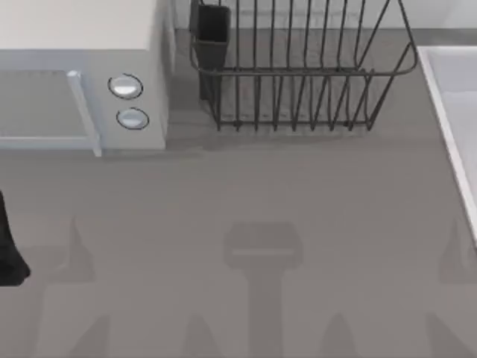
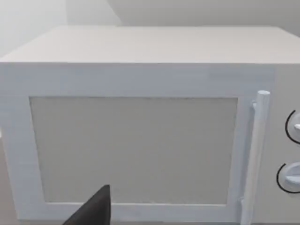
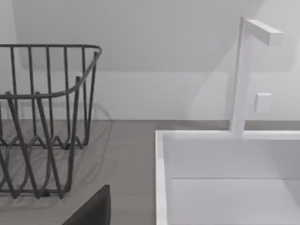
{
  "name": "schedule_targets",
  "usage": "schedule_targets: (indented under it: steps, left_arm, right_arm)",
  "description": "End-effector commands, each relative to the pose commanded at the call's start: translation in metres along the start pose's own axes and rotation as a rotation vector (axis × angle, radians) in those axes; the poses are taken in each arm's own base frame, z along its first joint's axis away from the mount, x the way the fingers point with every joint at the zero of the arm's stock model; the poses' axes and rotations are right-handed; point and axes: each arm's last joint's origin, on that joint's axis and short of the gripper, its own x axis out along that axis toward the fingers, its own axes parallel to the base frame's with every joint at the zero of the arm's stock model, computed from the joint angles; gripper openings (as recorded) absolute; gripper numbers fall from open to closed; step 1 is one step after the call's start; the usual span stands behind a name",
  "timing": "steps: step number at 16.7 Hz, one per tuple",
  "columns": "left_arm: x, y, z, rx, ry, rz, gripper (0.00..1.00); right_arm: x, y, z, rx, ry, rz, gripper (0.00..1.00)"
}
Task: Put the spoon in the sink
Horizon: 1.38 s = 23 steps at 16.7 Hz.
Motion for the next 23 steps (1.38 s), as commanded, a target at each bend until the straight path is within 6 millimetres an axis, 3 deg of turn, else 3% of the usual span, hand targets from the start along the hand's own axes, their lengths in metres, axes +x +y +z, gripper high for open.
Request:
schedule_targets:
  steps: [6, 11, 17, 23]
  left_arm:
    - [0.0, 0.0, 0.0, 0.0, 0.0, 0.0, 1.0]
    - [0.0, 0.0, 0.0, 0.0, 0.0, 0.0, 1.0]
    - [0.0, 0.0, 0.0, 0.0, 0.0, 0.0, 1.0]
    - [0.0, 0.0, 0.0, 0.0, 0.0, 0.0, 1.0]
  right_arm:
    - [0.002, -0.001, 0.011, 0.079, 0.126, -0.017, 1.0]
    - [0.02, -0.005, 0.028, 0.296, 0.553, -0.12, 1.0]
    - [0.061, -0.015, 0.032, 0.565, 1.145, -0.422, 1.0]
    - [0.092, -0.024, 0.033, 0.7, 1.431, -0.682, 1.0]
